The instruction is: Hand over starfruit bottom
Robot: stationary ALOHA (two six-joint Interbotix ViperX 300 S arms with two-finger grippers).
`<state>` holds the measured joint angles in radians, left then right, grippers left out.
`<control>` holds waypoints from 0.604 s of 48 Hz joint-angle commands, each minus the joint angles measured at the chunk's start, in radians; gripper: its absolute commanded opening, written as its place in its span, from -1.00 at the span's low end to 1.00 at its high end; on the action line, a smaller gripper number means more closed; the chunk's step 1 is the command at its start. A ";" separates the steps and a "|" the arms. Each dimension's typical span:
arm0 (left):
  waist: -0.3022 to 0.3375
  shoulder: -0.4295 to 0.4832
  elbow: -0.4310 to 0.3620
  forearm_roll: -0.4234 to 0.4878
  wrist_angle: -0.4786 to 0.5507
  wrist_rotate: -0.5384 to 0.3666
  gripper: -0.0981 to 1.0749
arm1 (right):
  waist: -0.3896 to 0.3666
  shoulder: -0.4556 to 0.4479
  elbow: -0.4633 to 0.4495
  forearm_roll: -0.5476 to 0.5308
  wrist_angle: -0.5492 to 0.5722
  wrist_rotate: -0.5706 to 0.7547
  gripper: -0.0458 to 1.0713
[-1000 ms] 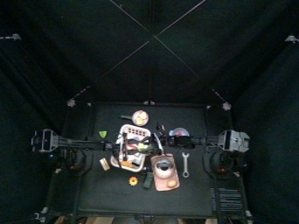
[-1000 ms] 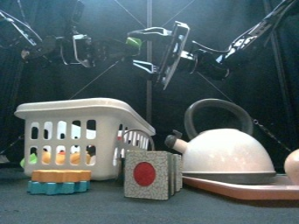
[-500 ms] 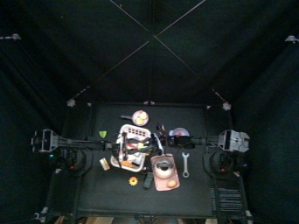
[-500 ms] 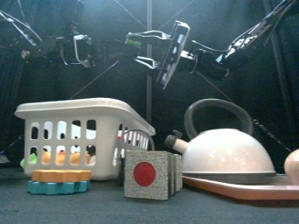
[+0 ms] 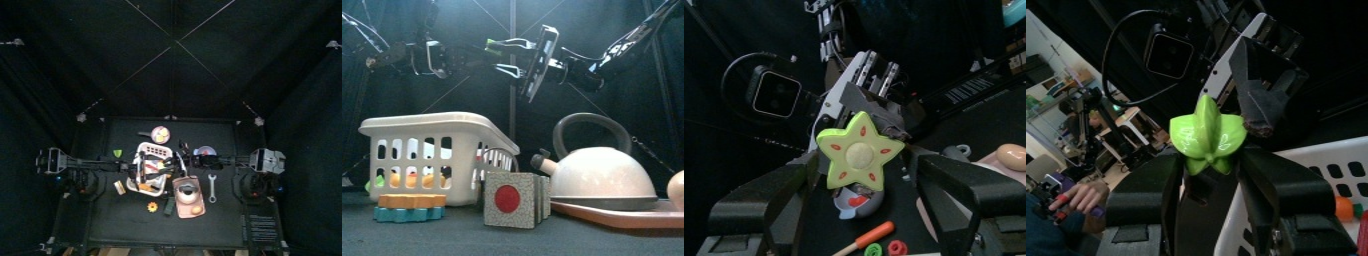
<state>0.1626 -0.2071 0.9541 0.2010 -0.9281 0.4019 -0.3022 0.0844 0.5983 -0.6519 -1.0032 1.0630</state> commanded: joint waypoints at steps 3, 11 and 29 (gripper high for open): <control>-0.002 -0.012 -0.006 -0.020 -0.006 -0.002 0.85 | -0.009 -0.040 -0.005 0.003 -0.005 -0.002 0.24; -0.006 -0.032 0.008 -0.117 -0.006 -0.002 0.85 | -0.015 -0.040 0.003 0.003 -0.006 -0.002 0.24; -0.011 -0.150 0.032 -0.422 0.193 -0.009 0.85 | -0.064 -0.078 0.046 -0.020 -0.006 -0.003 0.23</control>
<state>0.1457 -0.3083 0.9986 -0.1365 -0.8023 0.3958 -0.3497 0.0583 0.6412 -0.6657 -1.0032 1.0615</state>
